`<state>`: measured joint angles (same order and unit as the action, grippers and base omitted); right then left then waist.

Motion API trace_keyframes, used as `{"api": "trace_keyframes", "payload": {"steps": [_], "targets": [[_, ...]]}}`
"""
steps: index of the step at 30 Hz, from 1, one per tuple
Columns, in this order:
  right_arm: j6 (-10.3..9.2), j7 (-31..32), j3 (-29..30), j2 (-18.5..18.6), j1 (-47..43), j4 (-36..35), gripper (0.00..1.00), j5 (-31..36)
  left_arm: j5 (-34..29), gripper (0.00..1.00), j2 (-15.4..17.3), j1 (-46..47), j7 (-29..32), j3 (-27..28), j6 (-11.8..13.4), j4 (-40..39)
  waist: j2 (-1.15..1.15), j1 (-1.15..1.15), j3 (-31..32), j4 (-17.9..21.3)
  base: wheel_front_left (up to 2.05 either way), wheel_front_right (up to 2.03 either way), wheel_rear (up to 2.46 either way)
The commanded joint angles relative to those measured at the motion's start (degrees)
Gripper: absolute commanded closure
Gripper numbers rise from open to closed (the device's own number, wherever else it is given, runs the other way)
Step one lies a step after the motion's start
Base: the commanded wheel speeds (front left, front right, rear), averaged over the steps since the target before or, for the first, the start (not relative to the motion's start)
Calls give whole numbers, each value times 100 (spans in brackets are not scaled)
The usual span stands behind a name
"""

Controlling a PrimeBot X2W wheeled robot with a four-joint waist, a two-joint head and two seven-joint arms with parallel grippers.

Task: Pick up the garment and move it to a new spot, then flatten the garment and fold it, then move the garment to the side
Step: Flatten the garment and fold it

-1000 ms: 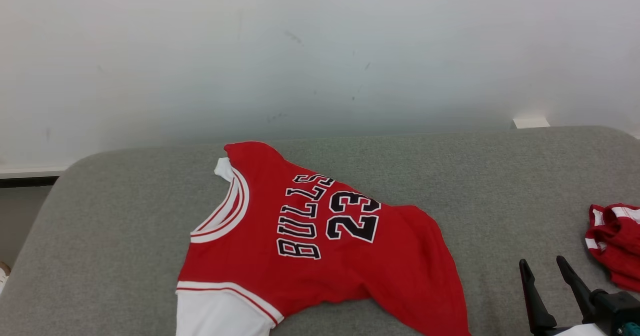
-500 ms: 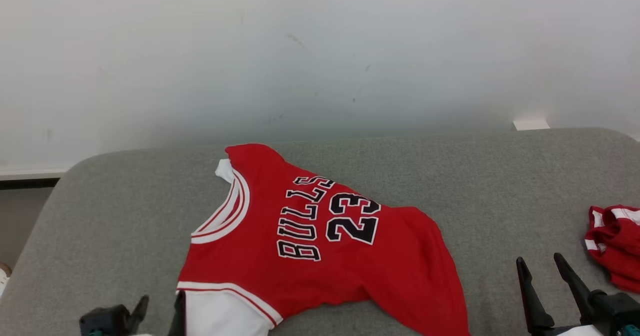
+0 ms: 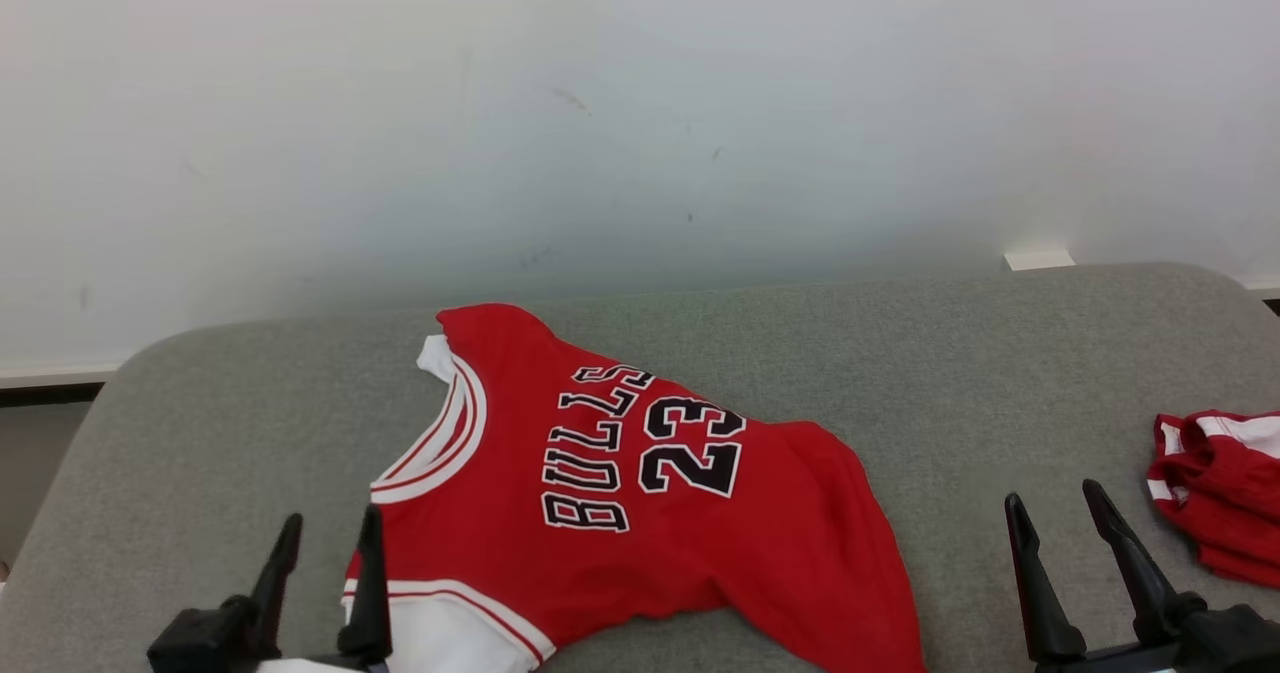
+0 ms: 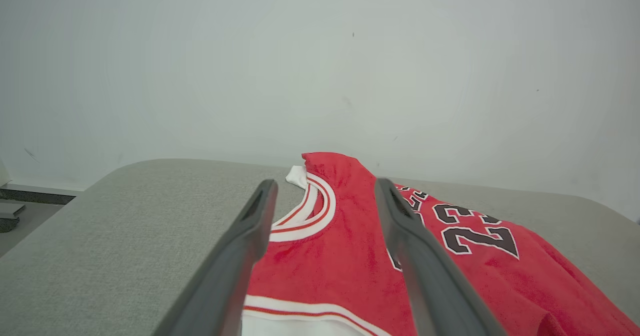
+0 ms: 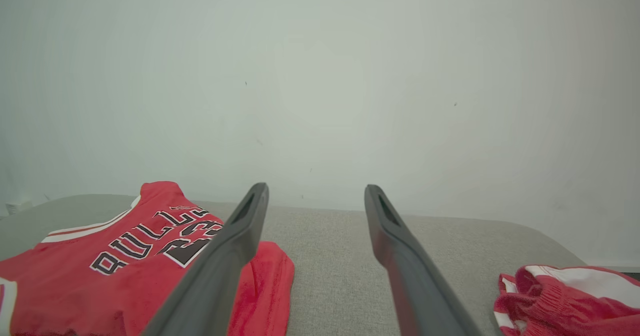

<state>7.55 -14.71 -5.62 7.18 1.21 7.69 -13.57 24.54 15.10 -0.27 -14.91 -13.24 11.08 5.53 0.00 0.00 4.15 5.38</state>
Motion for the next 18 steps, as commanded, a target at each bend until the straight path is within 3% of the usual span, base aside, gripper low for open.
{"api": "trace_keyframes", "payload": {"steps": [1,11,18], "targets": [[-14,-39,5,-30,-137,-48,0,-26,-220,0,-91,65,-23,162,-76,-171,0,0,16,-19,0,0,0],[-14,-47,-45,-101,-417,-381,0,112,-934,0,-705,-389,-23,911,-730,-99,0,0,49,16,0,0,0],[-14,-47,-26,-41,-287,-489,0,117,-1258,0,-951,-328,-24,1262,-1088,-24,0,0,26,15,0,0,0]]}}
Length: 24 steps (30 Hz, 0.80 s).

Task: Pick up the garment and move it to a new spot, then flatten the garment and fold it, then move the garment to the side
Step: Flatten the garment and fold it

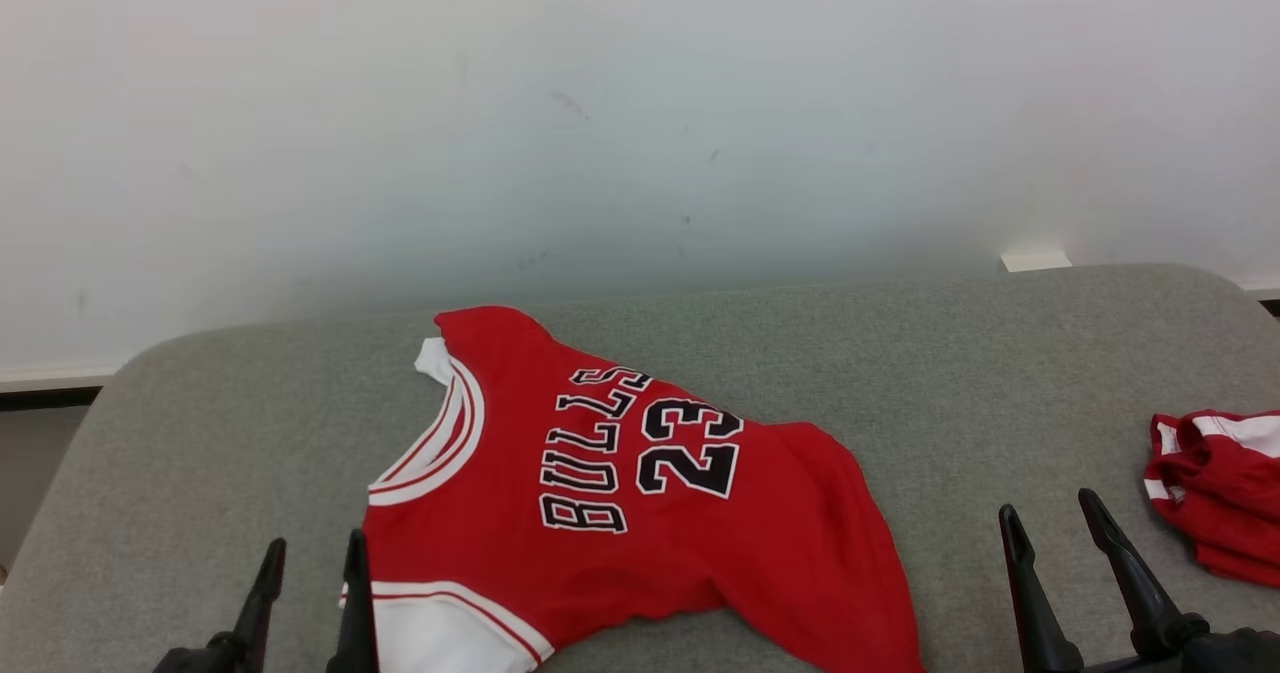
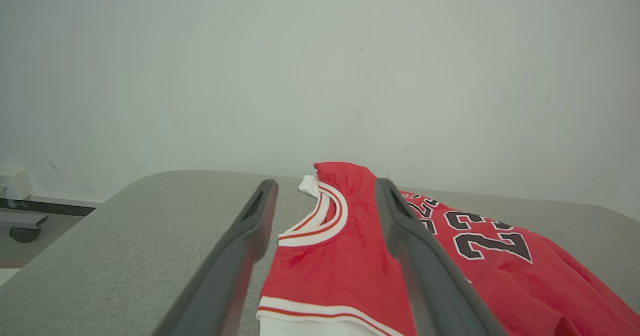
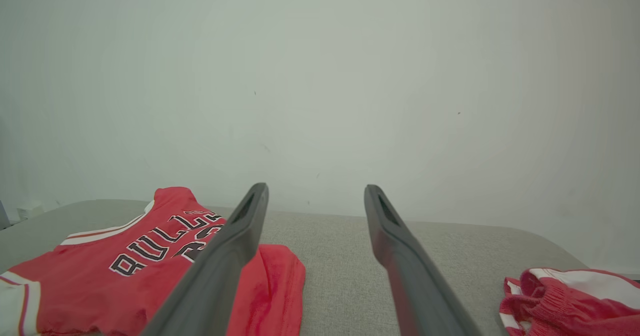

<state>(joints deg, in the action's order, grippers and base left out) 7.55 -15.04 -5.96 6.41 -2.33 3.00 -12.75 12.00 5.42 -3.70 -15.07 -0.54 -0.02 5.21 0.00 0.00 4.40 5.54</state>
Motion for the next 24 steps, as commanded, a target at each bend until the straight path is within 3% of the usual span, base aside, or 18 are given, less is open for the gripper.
{"api": "trace_keyframes", "payload": {"steps": [1,17,24], "targets": [[-14,-15,13,34,74,-32,0,36,-38,0,-11,20,-9,31,-14,20,0,0,-4,-3,0,0,0],[-14,-15,-16,90,-345,130,0,54,-269,0,-168,-154,1,286,-363,542,0,0,-111,-47,0,0,0],[-14,845,-533,289,-463,918,0,-418,-126,0,-55,-287,901,274,-316,893,0,0,-214,-57,0,0,0]]}}
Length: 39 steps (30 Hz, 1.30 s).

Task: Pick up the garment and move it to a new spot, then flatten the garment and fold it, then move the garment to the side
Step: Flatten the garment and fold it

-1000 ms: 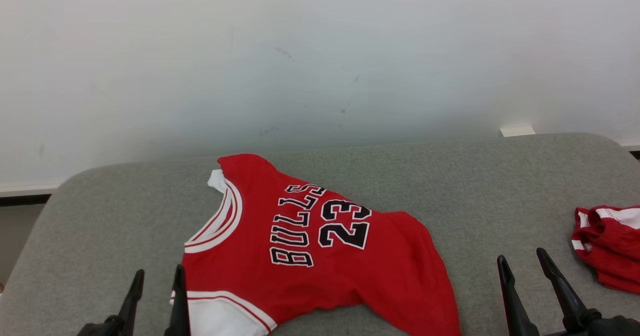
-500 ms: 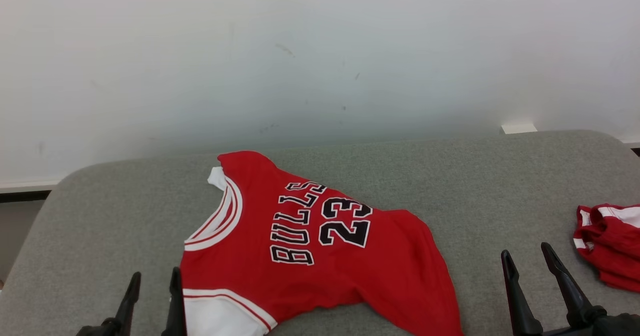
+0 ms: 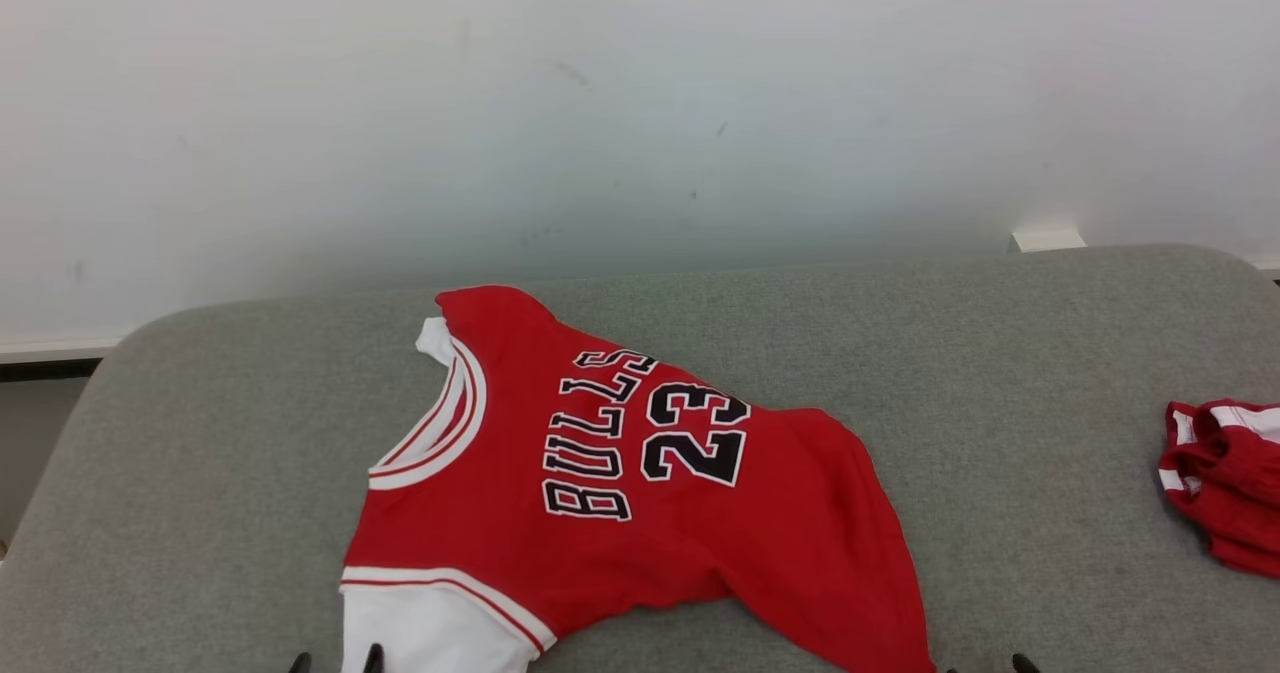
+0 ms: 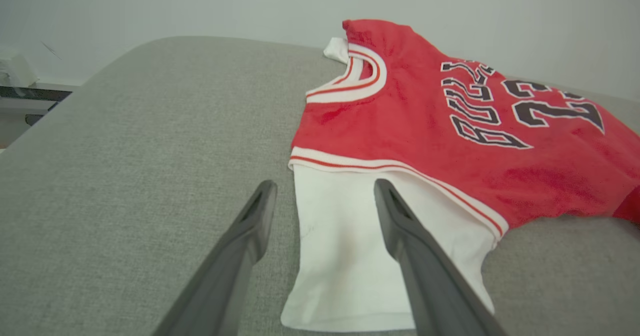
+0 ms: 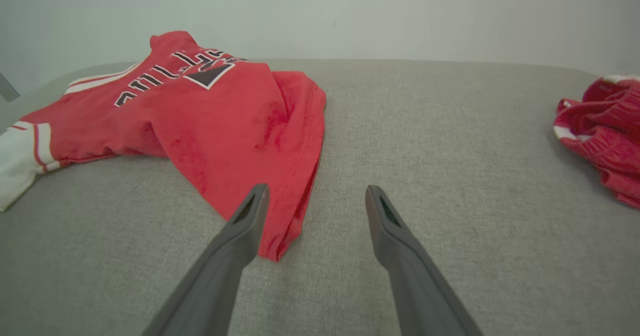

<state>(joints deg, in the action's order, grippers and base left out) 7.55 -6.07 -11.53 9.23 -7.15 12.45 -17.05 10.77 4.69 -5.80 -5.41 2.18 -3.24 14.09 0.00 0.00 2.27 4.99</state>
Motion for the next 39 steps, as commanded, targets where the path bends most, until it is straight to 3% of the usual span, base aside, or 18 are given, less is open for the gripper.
{"api": "trace_keyframes", "payload": {"steps": [1,6,14,32,33,34,35,36,37,39], "targets": [[-14,83,-70,14,51,62,0,-83,-3,0,49,-78,92,-13,10,-6,0,0,-10,-11,0,0,0],[-14,478,-596,65,275,439,0,-357,85,0,107,-54,803,-63,18,-129,0,0,-57,-52,0,0,0],[-14,370,-851,-87,795,1212,0,-240,173,0,162,-154,1580,-106,118,-89,0,0,-84,-112,0,0,0],[-14,-28,-1412,-356,1625,2633,1,-490,375,0,212,468,1669,-403,-153,876,0,0,-171,-149,0,0,0],[-14,-39,-1439,-361,1647,2692,36,-510,417,1,197,490,1666,-431,-188,936,0,0,-168,-148,0,0,0],[-14,-87,-1444,-365,1671,2744,53,-516,447,29,189,512,1658,-455,-212,979,0,0,-165,-147,0,0,0],[-14,-146,-1436,-362,1701,2780,87,-525,457,69,198,528,1642,-475,-229,1019,0,0,-161,-145,0,0,0],[-14,-221,-1422,-351,1733,2802,100,-529,477,95,204,533,1616,-490,-245,1058,0,0,-156,-143,0,0,0],[-14,-305,-1394,-340,1757,2817,100,-535,491,100,210,534,1608,-506,-254,1084,0,0,-149,-142,0,0,0],[-14,-467,-1312,-313,1796,2843,100,-529,526,100,225,527,1546,-506,-268,1102,0,0,-130,-142,0,0,0]]}}
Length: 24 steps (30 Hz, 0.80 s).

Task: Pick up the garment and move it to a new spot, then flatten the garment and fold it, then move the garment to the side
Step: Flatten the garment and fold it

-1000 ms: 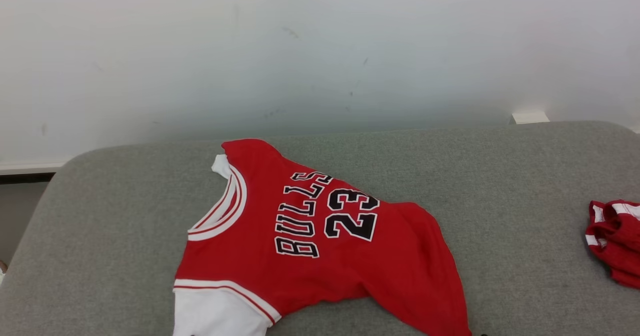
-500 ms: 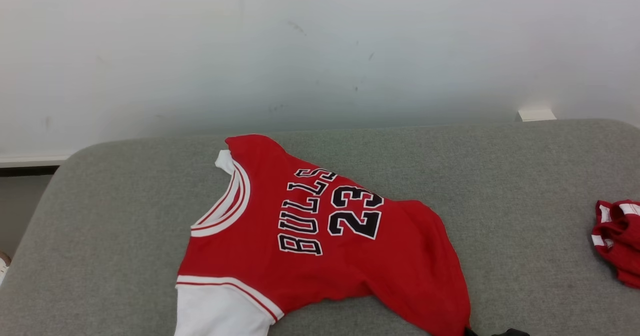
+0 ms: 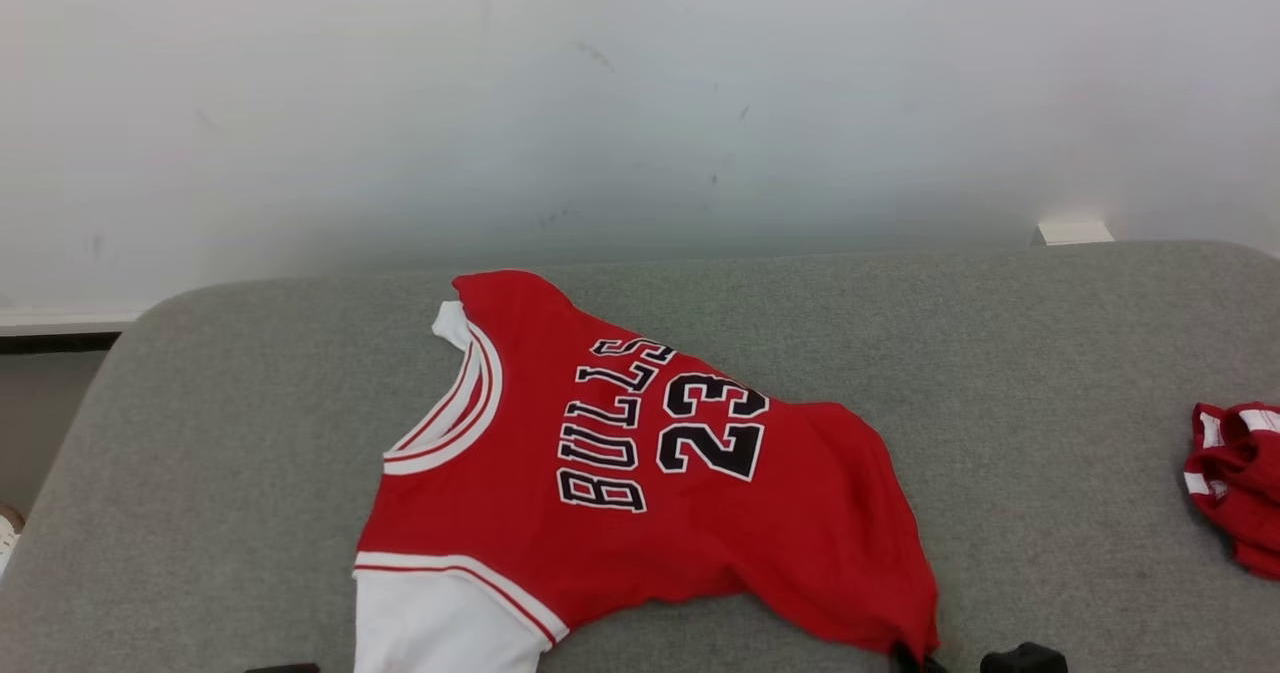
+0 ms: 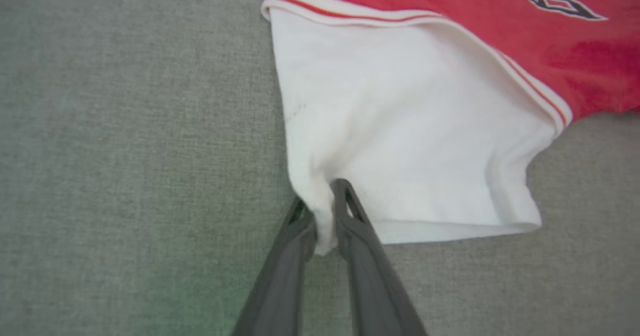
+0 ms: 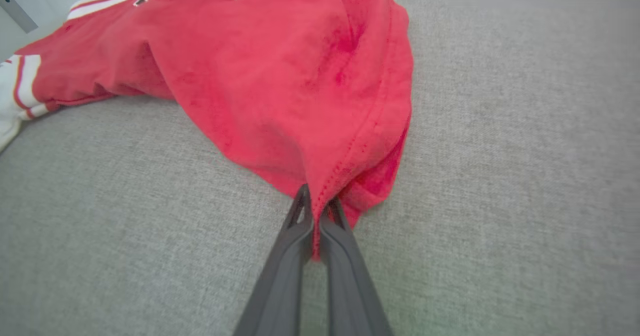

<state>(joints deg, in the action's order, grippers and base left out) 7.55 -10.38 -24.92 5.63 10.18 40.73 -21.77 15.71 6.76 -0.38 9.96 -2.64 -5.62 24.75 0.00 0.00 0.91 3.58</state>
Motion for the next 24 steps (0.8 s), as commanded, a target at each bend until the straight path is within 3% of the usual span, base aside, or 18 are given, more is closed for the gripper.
{"api": "trace_keyframes", "payload": {"steps": [1,14,19,24], "targets": [[-14,-109,59,52,79,10,100,-60,64,100,27,-13,-44,-7,-20,21,0,0,17,-3,0,0,0],[-14,-429,392,205,121,-944,100,-493,126,100,218,115,-299,17,-21,-813,0,0,75,-30,0,0,0],[-14,-134,273,367,274,-1480,100,-984,141,100,352,369,-278,2,-54,-1337,0,0,7,17,0,0,0],[-14,682,64,846,781,-2035,100,-1410,137,100,650,1083,-72,-69,-110,-1885,0,0,-274,85,0,0,0]]}}
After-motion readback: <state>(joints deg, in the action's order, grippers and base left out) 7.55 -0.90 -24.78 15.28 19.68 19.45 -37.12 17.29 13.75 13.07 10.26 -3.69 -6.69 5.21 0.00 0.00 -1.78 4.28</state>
